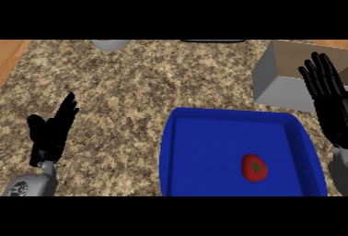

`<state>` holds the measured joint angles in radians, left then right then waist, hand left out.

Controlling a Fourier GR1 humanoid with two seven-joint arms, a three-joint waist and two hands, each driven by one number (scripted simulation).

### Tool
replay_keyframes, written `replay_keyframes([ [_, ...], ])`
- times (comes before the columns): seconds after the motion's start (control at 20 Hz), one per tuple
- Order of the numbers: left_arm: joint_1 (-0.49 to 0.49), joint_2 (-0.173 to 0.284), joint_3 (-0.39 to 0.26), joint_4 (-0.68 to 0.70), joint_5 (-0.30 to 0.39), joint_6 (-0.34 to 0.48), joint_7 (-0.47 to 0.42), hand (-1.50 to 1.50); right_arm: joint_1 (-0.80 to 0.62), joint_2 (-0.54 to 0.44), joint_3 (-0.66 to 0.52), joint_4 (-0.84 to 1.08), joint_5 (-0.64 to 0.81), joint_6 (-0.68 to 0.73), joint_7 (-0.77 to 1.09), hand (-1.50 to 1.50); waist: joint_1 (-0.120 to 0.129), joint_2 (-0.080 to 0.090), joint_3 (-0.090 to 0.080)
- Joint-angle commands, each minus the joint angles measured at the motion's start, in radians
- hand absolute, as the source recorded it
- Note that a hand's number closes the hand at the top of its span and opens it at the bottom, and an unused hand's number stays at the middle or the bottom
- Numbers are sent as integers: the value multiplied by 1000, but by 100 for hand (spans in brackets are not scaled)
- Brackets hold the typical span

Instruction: Pick the tomato from the tray and place it in the cardboard box

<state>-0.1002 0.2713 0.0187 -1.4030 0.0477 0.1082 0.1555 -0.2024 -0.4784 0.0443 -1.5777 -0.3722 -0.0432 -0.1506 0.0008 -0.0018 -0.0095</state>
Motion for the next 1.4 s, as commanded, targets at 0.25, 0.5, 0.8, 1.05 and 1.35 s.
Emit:
replay_keyframes([
  [0.25, -103, 122, -74, -150, -89, -137, -201, 0, 41, -205, -205, -224, -61, 65, 35, -150, -73, -21, 8],
  [0.5, -91, 100, -113, -204, -52, -203, -161, 0, 320, -327, -267, -205, 103, 172, -114, -150, -35, -5, 10],
  [0.8, -88, 103, -95, -181, -55, -218, -206, 0, 422, -356, -238, -215, 382, 174, -384, -150, -19, -1, 10],
  [1.05, -57, 79, -116, -173, -83, -213, -238, 0, 433, -439, -180, -354, 519, 195, -214, -150, -10, -1, 8],
  [1.35, -119, 74, -101, -158, -70, -224, -195, 0, 457, -543, -70, -563, 682, 293, 32, -150, -10, -1, 7],
])
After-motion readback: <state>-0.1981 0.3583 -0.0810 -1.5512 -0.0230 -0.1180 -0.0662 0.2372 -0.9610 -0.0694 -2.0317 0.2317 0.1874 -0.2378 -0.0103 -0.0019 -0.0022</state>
